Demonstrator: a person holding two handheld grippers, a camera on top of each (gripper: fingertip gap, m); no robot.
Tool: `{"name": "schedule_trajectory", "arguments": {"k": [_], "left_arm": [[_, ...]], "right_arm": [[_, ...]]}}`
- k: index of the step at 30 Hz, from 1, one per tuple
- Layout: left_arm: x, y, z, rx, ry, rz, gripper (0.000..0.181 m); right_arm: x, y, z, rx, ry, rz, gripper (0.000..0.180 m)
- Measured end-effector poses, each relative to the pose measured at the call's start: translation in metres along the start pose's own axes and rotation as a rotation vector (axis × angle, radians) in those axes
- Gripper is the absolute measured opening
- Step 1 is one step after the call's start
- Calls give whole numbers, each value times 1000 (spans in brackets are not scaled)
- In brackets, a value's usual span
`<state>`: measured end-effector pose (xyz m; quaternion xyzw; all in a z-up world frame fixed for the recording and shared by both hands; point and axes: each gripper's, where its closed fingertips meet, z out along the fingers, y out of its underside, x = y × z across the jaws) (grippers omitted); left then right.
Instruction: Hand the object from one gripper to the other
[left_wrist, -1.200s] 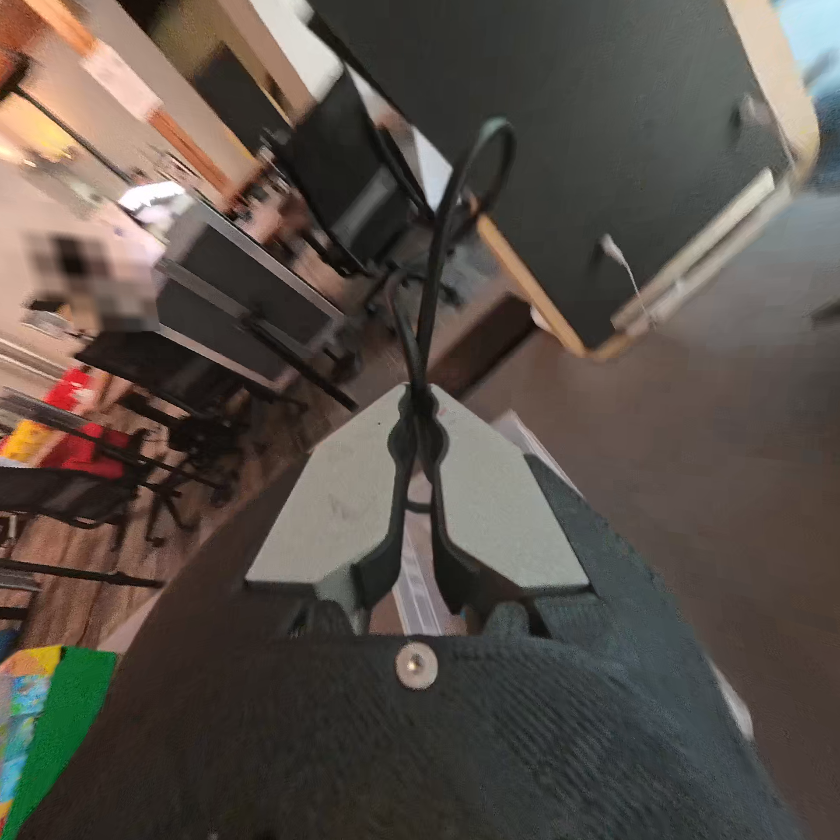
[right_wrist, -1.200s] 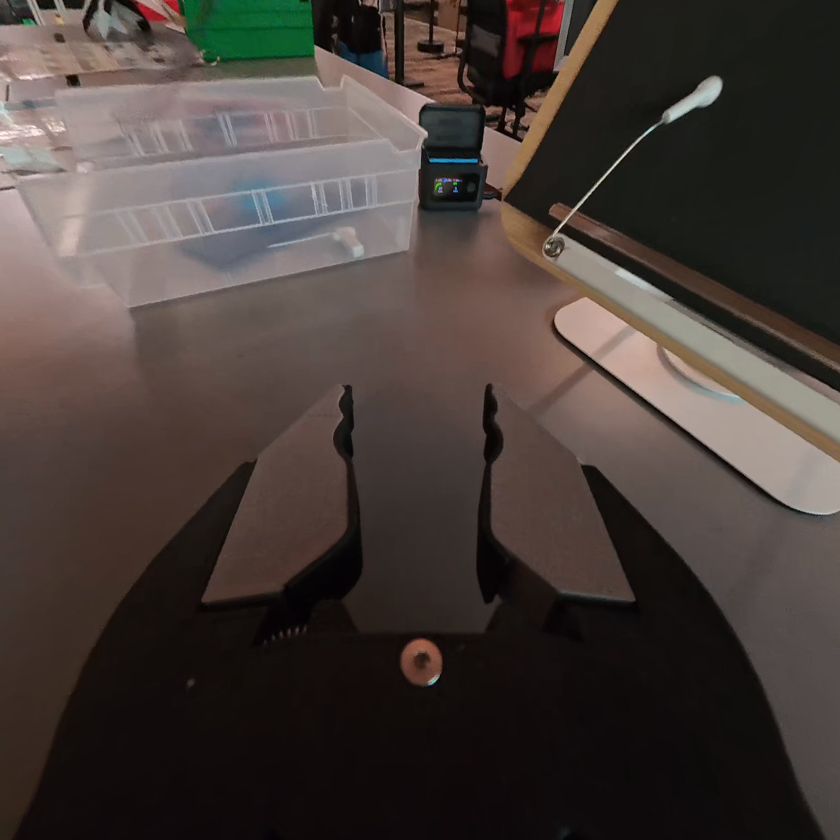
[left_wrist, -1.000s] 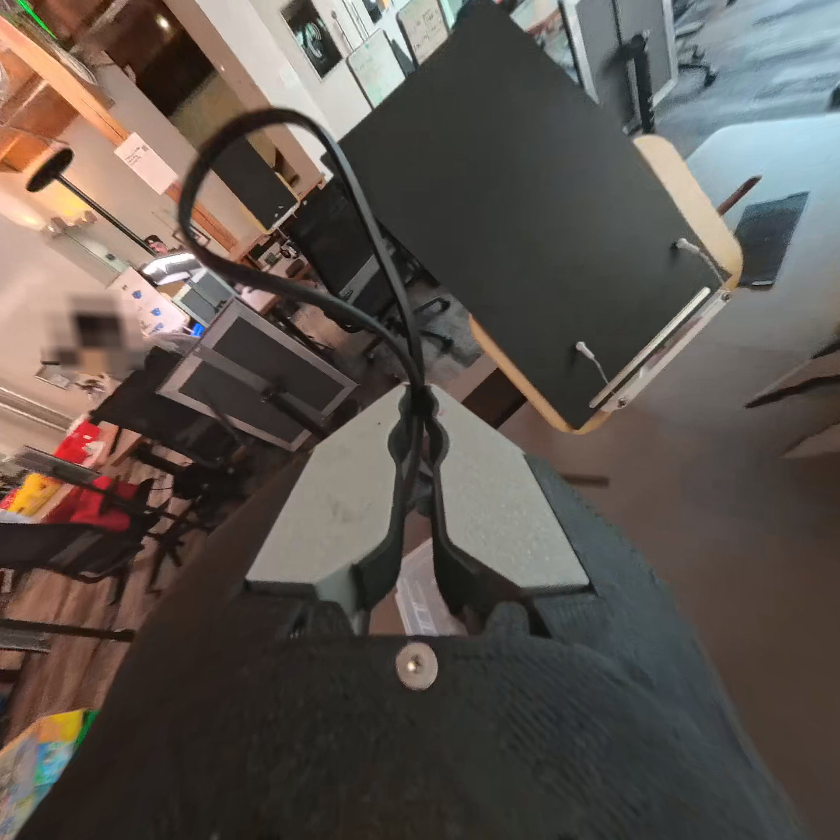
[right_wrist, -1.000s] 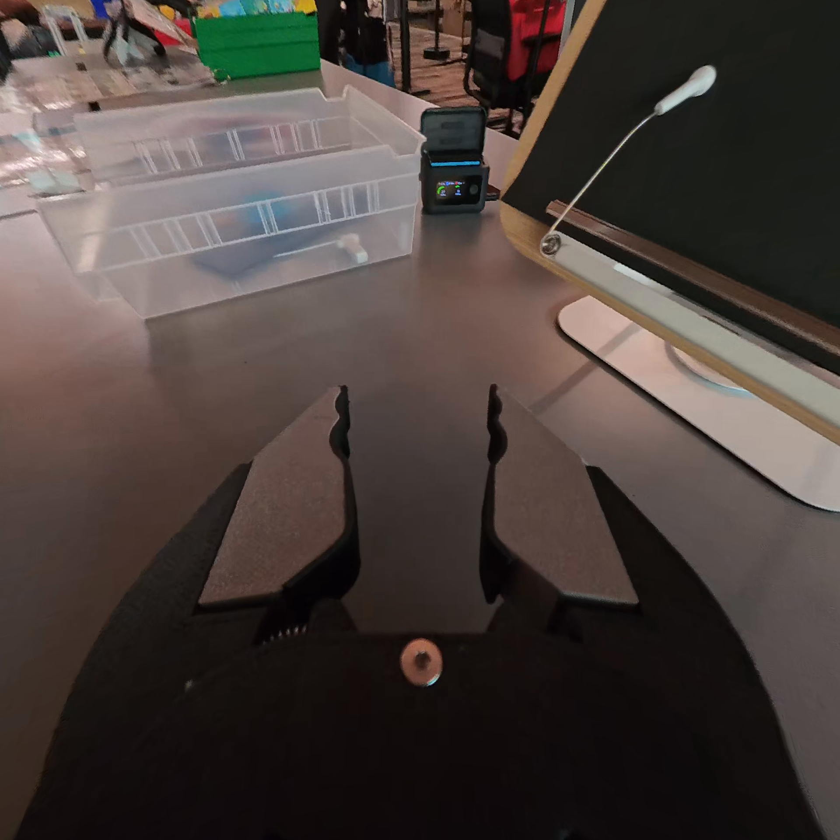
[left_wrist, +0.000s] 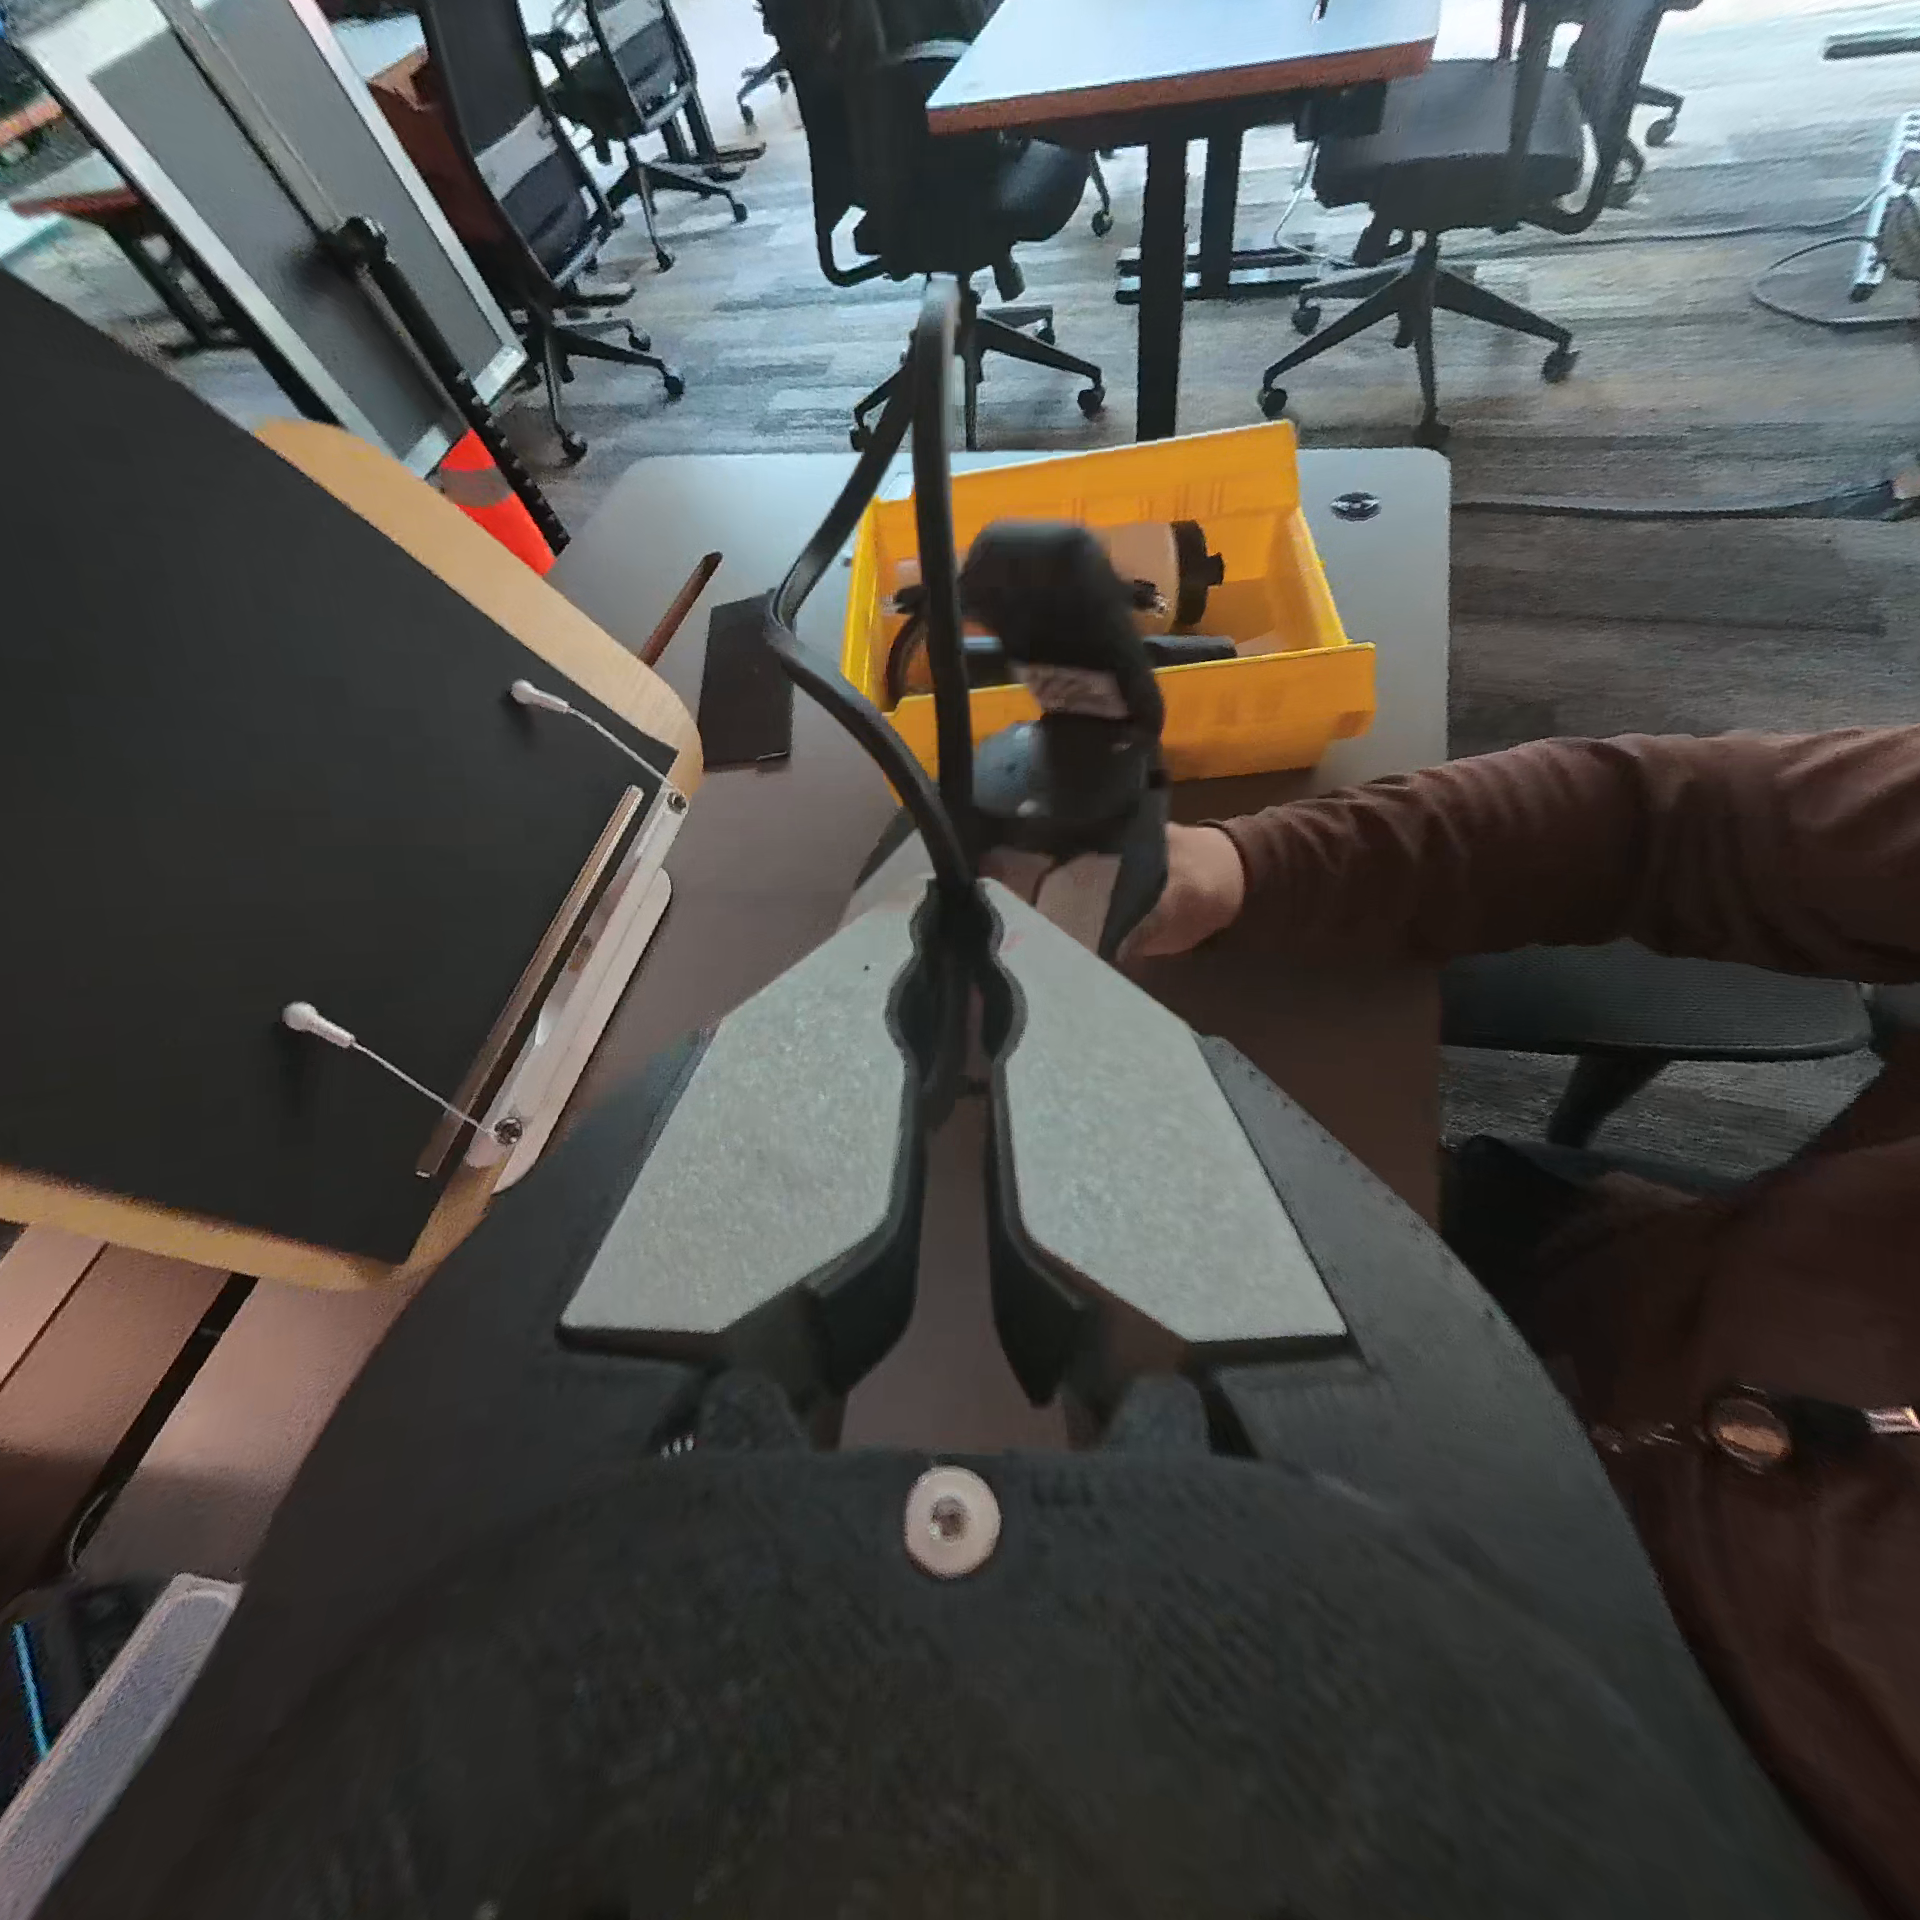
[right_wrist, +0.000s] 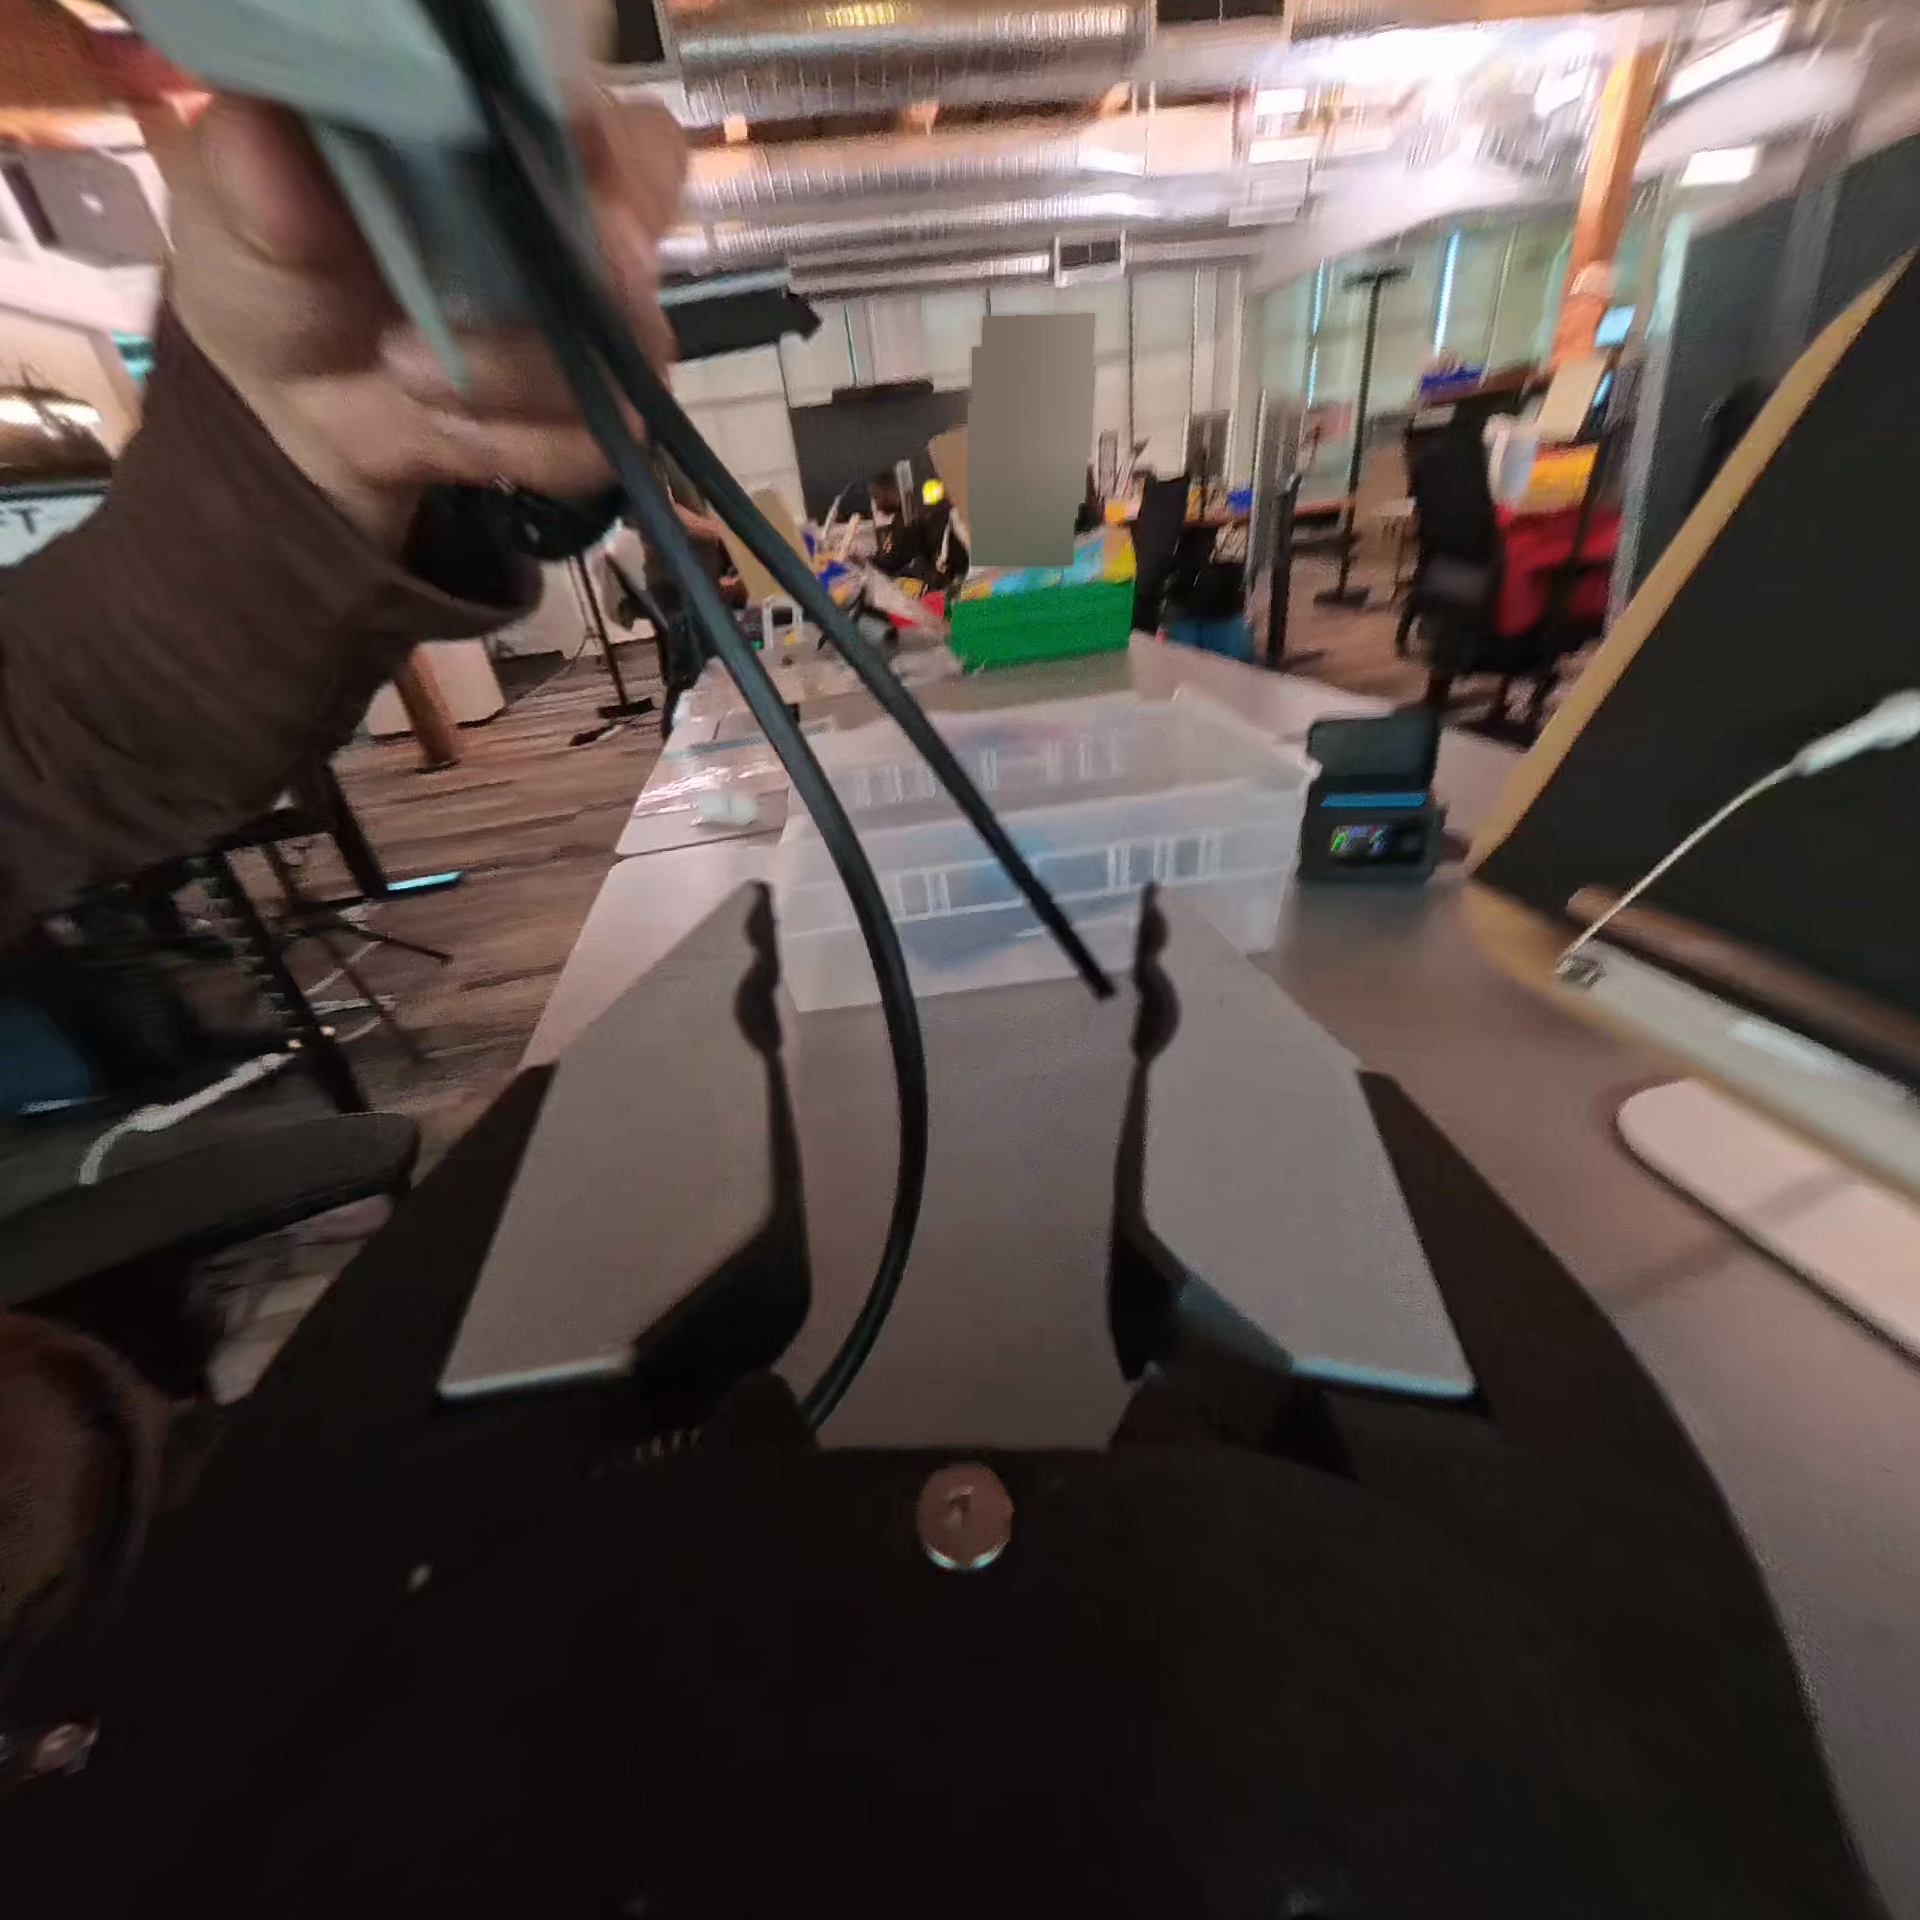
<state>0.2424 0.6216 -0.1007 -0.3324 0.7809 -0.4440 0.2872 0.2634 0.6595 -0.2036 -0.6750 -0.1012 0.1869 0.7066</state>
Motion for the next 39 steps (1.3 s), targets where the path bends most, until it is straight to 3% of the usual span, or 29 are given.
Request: {"name": "schedule_trajectory", "arguments": {"k": [2, 4, 8, 10, 12, 14, 16, 20, 22, 25, 29, 32, 37, 39], "left_arm": [[0, 7, 7, 8, 27, -68, 0], [2, 19, 17, -8, 60, -119, 0], [11, 29, 35, -2, 97, -139, 1], [17, 26, 42, 29, 130, -161, 1], [16, 26, 47, 55, 119, -152, 1], [12, 28, 50, 95, 121, -177, 1], [2, 32, 51, 146, 106, -230, 1], [-27, 53, 48, 207, 65, -343, 5], [-43, 79, 48, 137, -13, -341, 17], [-56, 119, 36, -26, -191, -134, 38], [-46, 145, 25, -147, -373, 307, 34], [-22, 167, 40, -218, -326, 462, 35], [0, 171, 56, -170, -305, 704, 47], [14, 180, 65, -195, -259, 791, 28]], "right_arm": [[2, -9, -7, 2, 42, -50, 59], [6, -17, -11, 28, 94, -78, 75], [-21, -14, 0, 21, -40, -72, 72], [-30, -12, 4, 29, -98, -52, 50], [-36, -16, 2, 70, -148, -29, 9], [-33, -22, -1, 116, -152, 13, 19], [-26, -18, -4, 80, -139, 22, 2], [-14, -3, -3, -21, -137, 134, 0], [-7, 12, -1, -110, -143, 241, 0], [5, 34, -3, -236, -106, 324, 0], [-6, 58, -4, -383, -199, 457, 0], [-23, 71, 1, -454, -278, 484, 0], [-58, 92, -2, -616, -418, 463, 0], [-63, 96, -3, -636, -446, 466, 0]]}}
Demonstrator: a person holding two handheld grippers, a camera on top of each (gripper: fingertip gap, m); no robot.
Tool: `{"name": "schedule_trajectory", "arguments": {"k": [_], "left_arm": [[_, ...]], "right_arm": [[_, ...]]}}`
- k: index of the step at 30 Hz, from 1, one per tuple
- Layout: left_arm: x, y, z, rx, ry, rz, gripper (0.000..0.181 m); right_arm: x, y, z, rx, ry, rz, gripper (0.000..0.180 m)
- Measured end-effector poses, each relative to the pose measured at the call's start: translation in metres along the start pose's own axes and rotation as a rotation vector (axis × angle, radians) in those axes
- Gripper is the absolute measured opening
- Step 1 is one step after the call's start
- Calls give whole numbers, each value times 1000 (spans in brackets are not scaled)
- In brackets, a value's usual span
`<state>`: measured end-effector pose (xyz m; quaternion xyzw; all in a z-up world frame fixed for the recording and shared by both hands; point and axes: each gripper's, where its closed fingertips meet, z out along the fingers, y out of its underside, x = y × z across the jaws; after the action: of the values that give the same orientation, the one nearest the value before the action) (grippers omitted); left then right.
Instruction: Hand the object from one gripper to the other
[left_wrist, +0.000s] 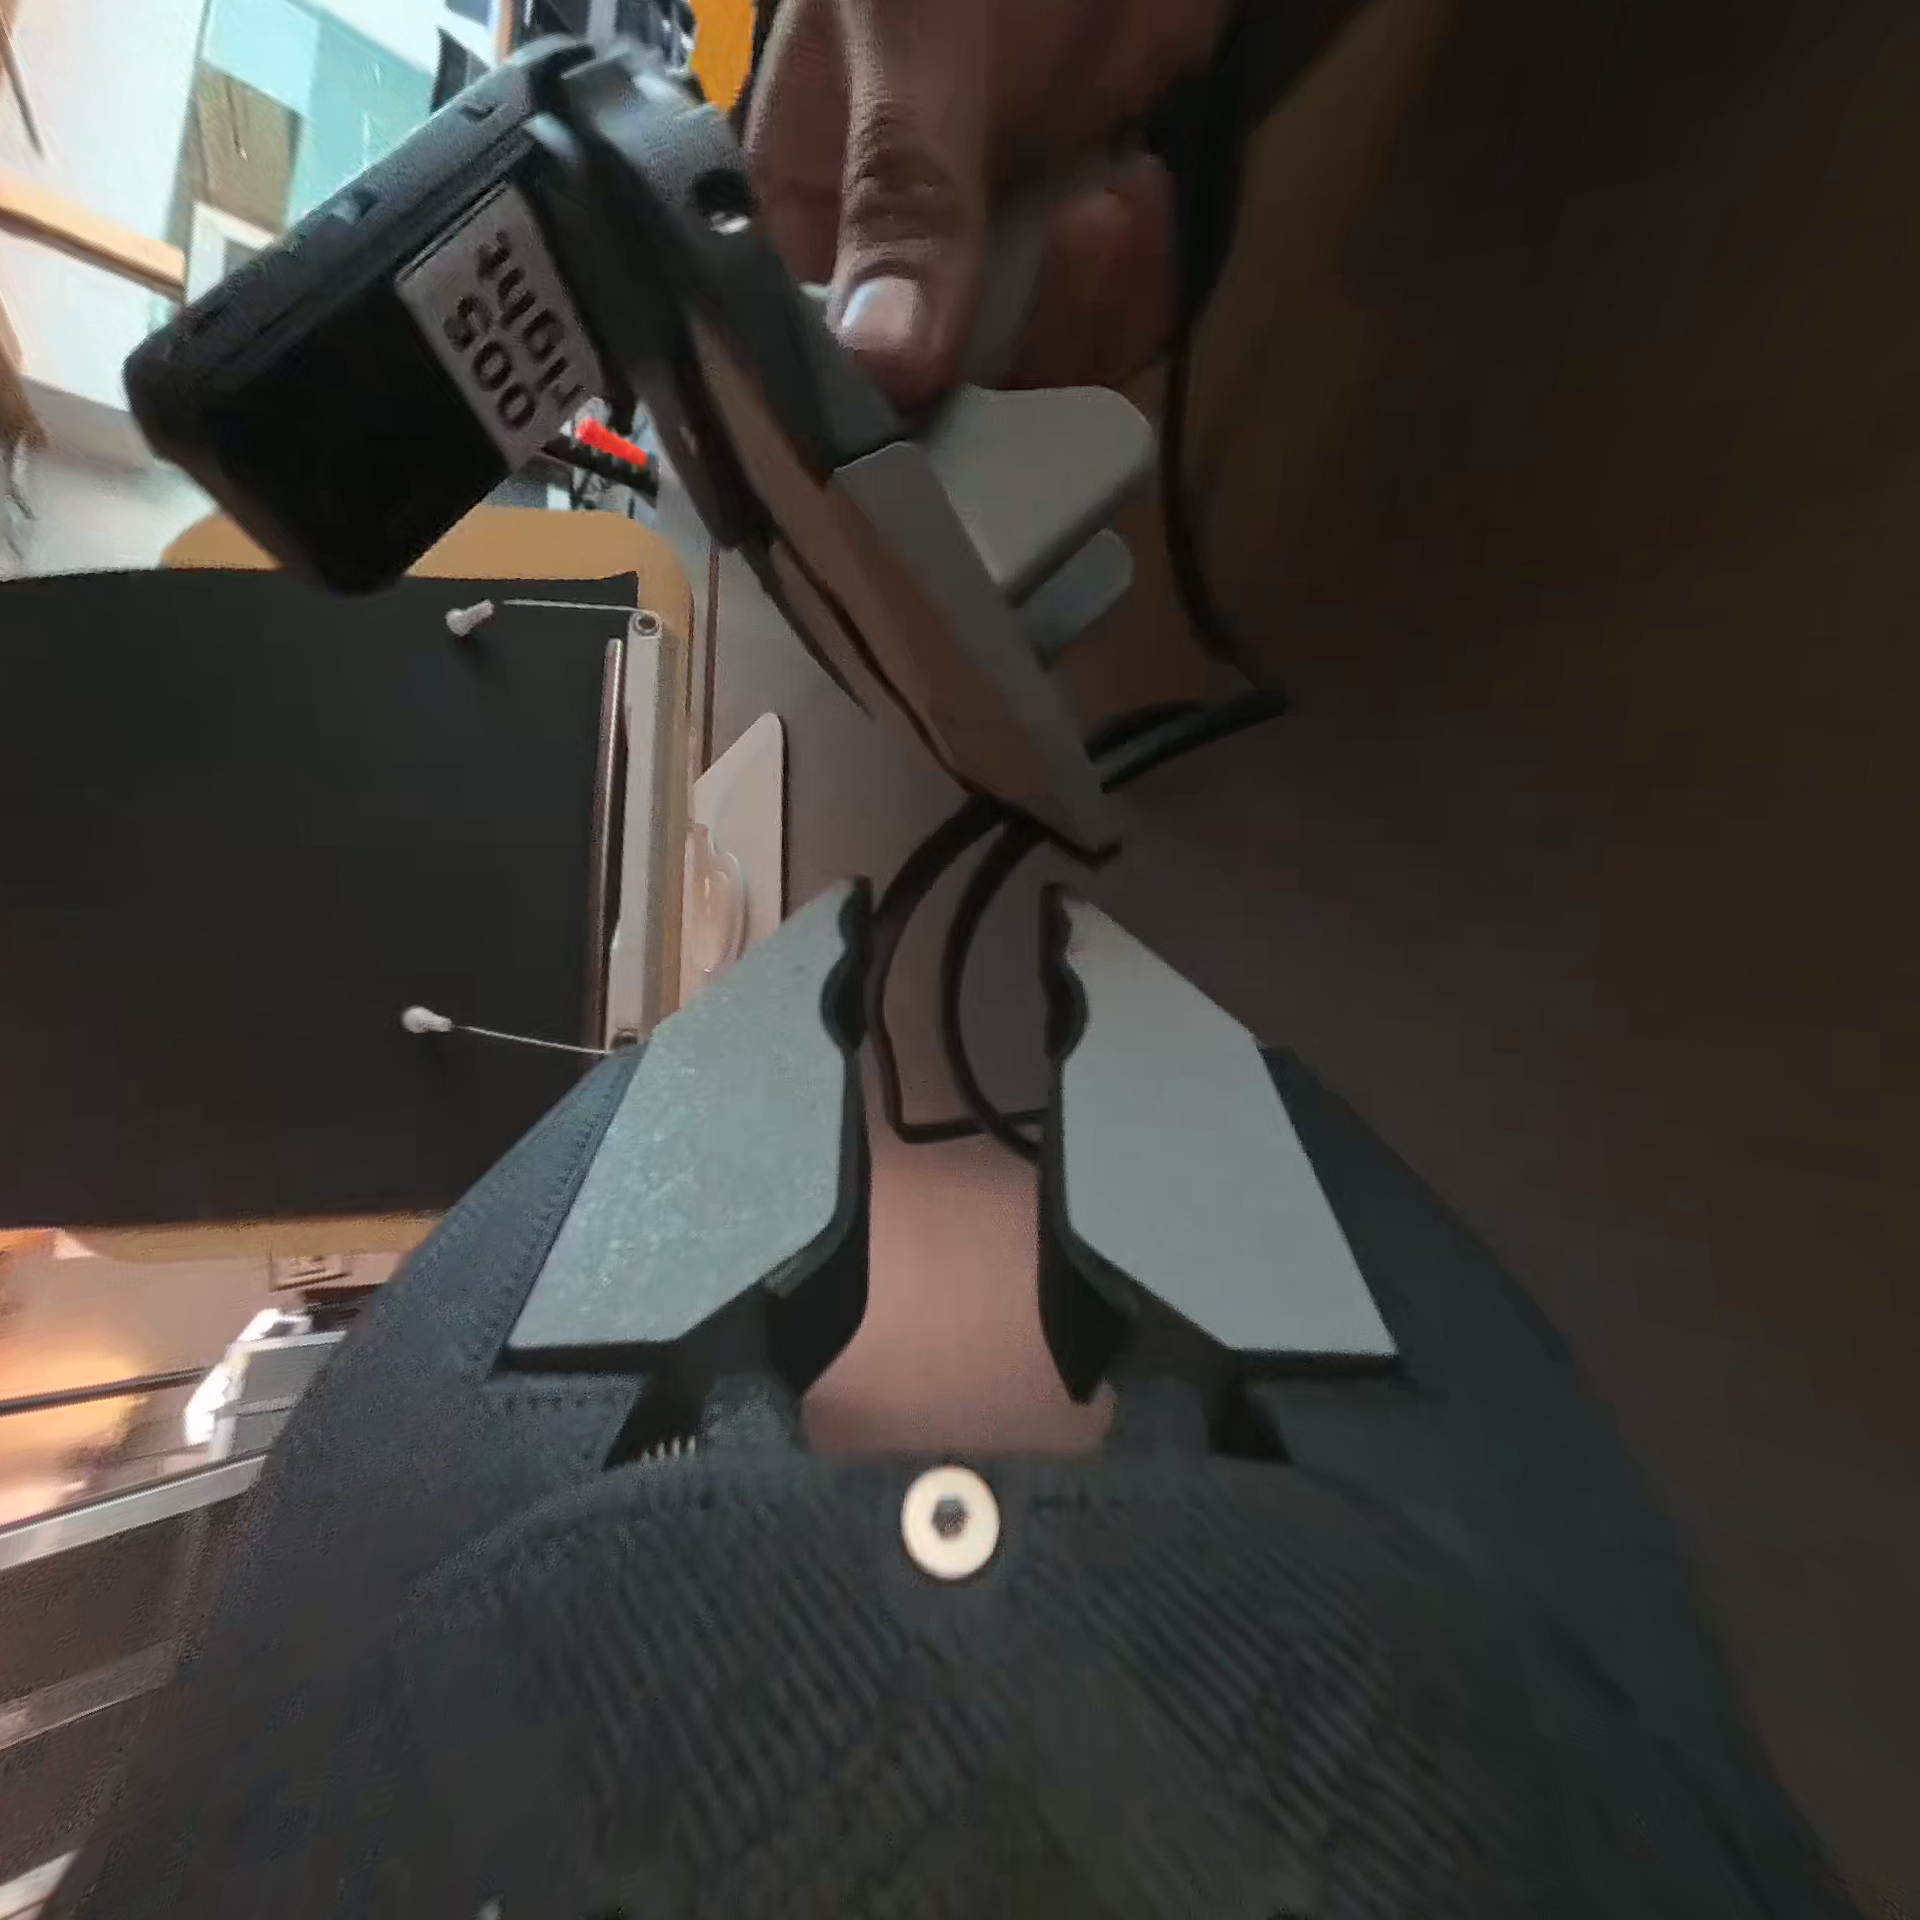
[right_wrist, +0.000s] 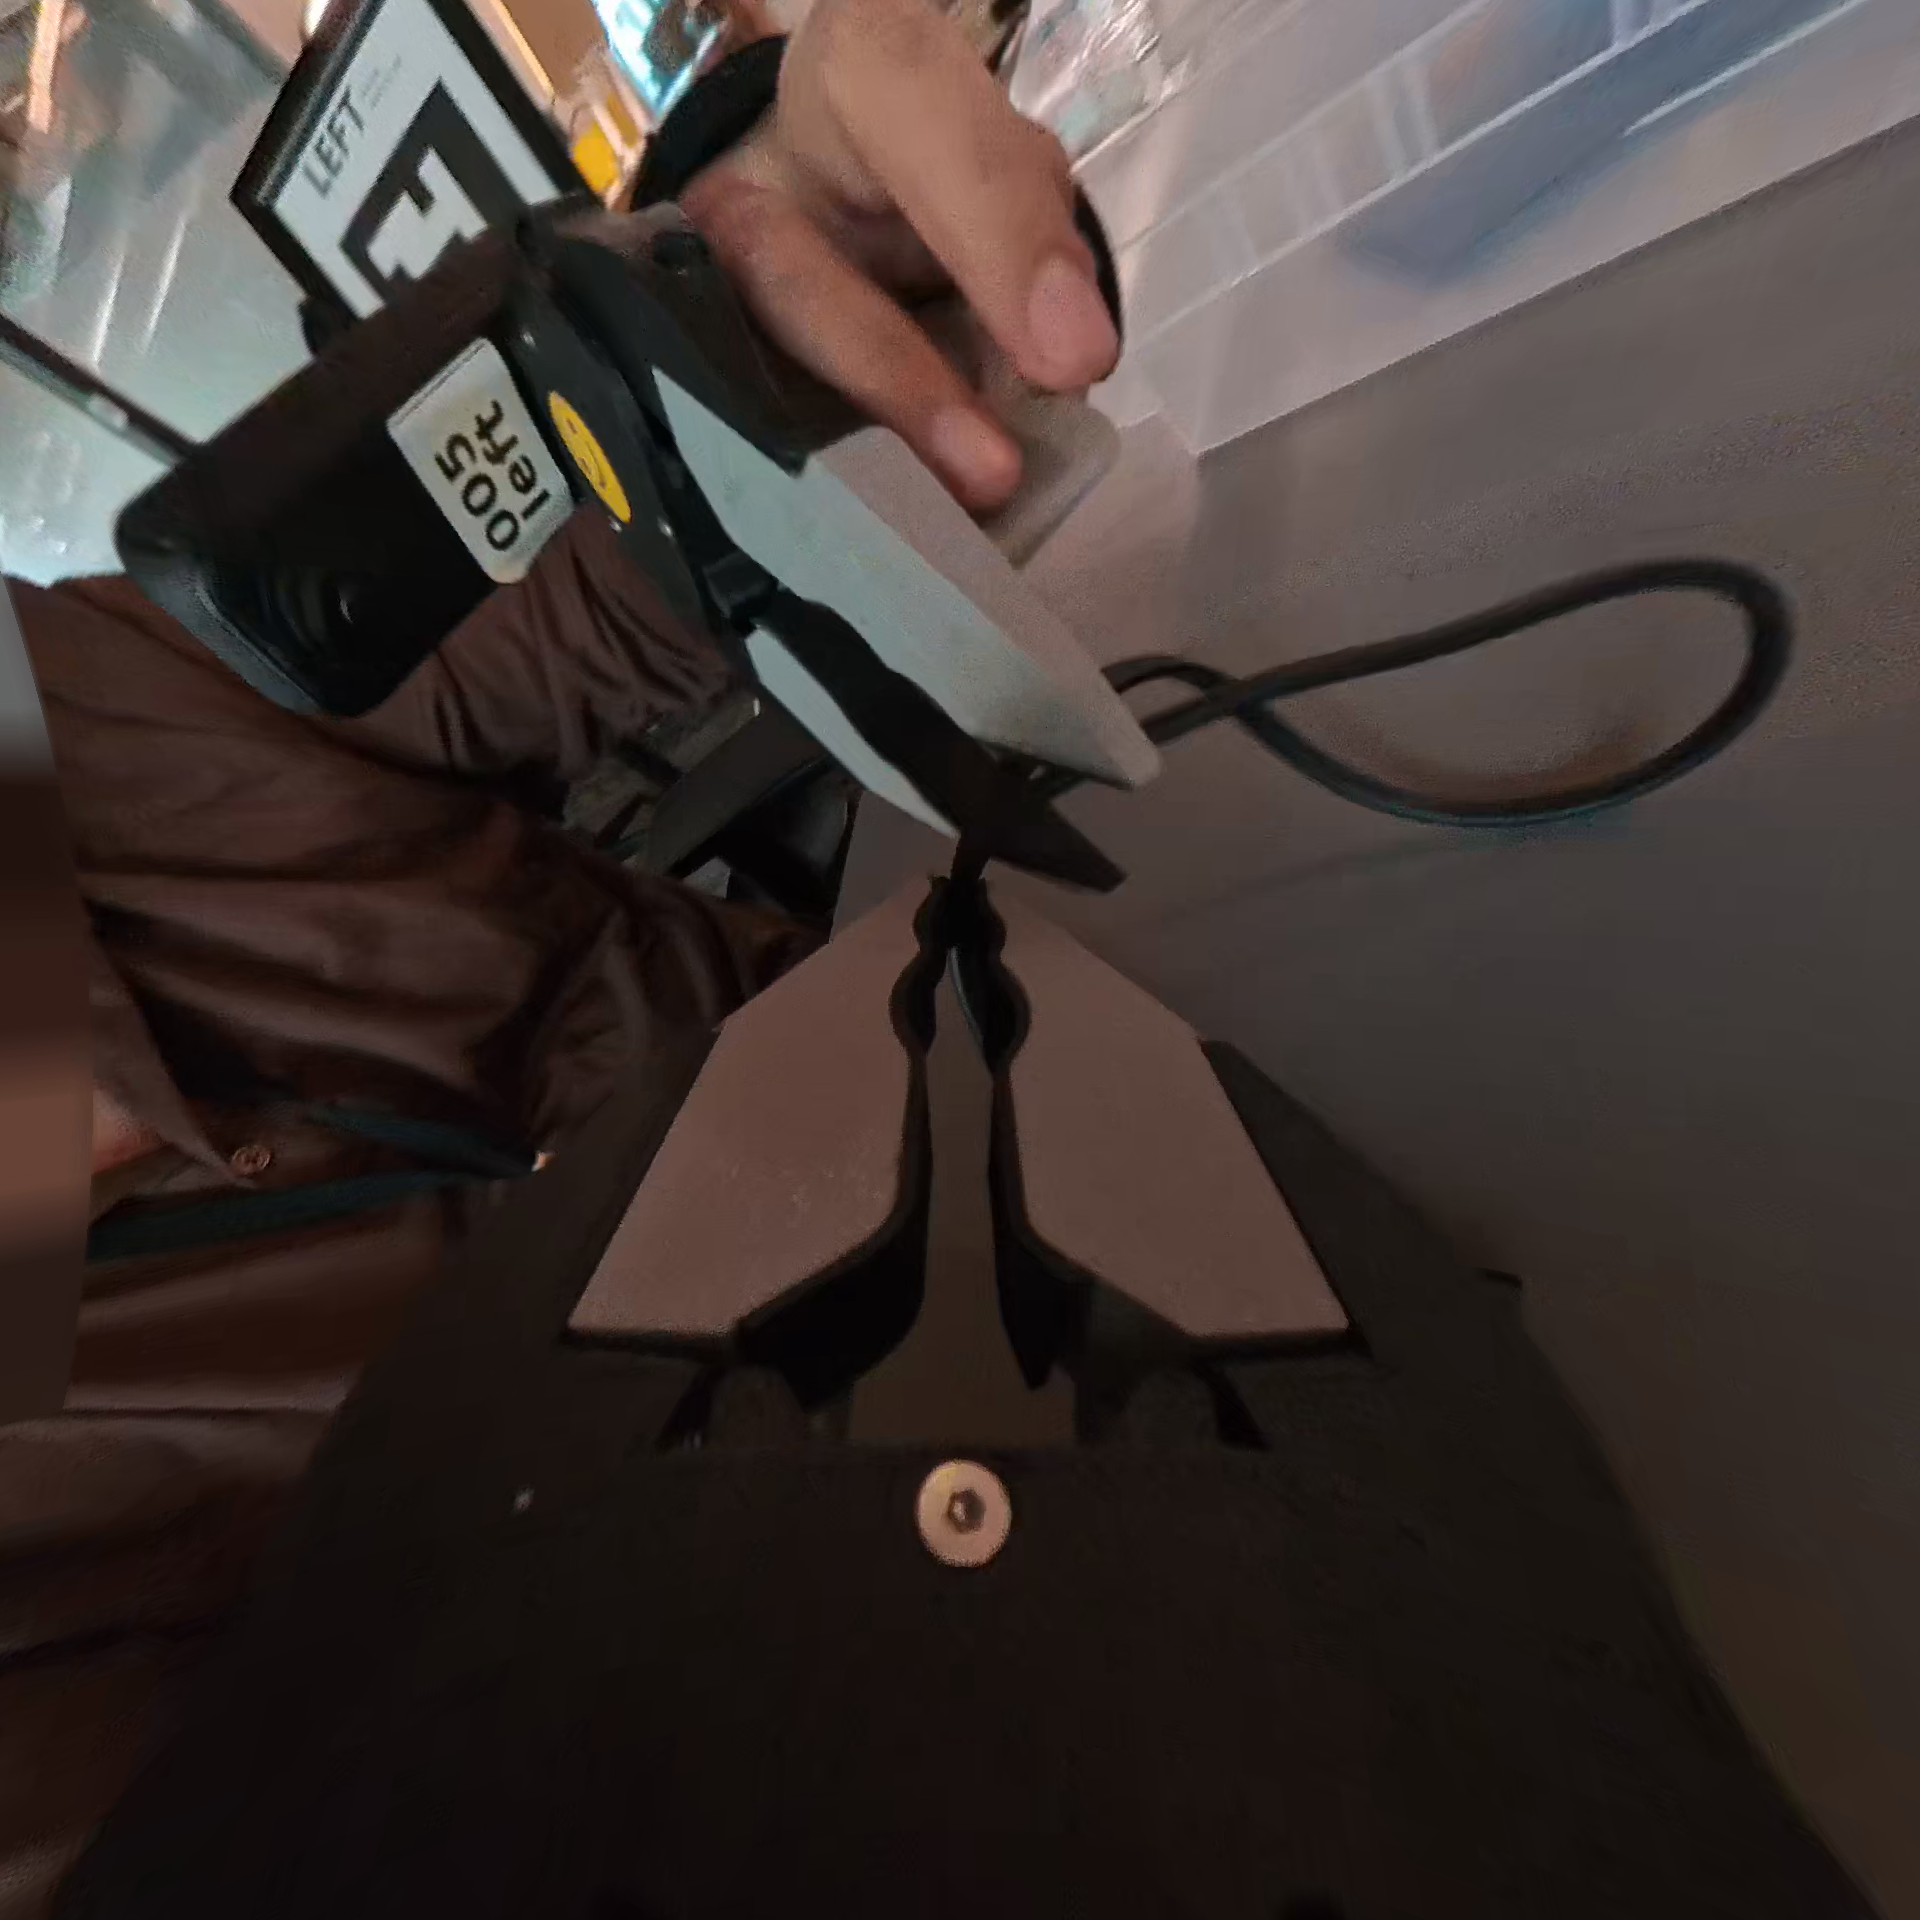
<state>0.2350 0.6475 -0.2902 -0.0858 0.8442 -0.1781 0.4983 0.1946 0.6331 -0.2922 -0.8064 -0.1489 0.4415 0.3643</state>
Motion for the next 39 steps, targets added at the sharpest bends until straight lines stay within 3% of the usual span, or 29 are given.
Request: {"name": "schedule_trajectory", "arguments": {"k": [2, 5, 7, 10, 14, 19, 22, 27, 35, 36, 38, 39], "left_arm": [[-2, 7, 6, -56, -35, 26, 4], [-10, 12, 6, -42, -25, -143, 1], [-26, 19, 3, -2, -58, -310, 1], [-54, 19, -8, 186, -69, -675, 1], [-86, 16, -27, 436, -47, -997, 0], [-75, 1, -21, 487, 60, -1091, 0], [-73, -12, -23, 572, 113, -1125, 0], [-50, -28, -17, 611, 300, -1200, 0], [-19, -39, -2, 518, 461, -1198, 1], [-17, -41, -1, 508, 466, -1188, 1], [-16, -45, -1, 507, 477, -1180, 1], [-15, -46, 0, 506, 482, -1176, 1]], "right_arm": [[2, 4, 2, -26, 27, -25, 0], [7, -8, -11, 26, 121, -124, 5], [-1, -31, -31, 156, 177, -234, 16], [-20, -54, -66, 328, 214, -352, 25], [-27, -61, -87, 406, 251, -422, 43], [-46, -60, -61, 385, 169, -501, 63], [-43, -54, -46, 324, 245, -603, 66], [-25, -65, -53, 395, 462, -686, 69], [-31, -54, -35, 332, 447, -776, 52], [-29, -53, -34, 323, 454, -776, 42], [-23, -54, -37, 301, 501, -769, 4], [-17, -57, -42, 302, 542, -761, 0]]}}
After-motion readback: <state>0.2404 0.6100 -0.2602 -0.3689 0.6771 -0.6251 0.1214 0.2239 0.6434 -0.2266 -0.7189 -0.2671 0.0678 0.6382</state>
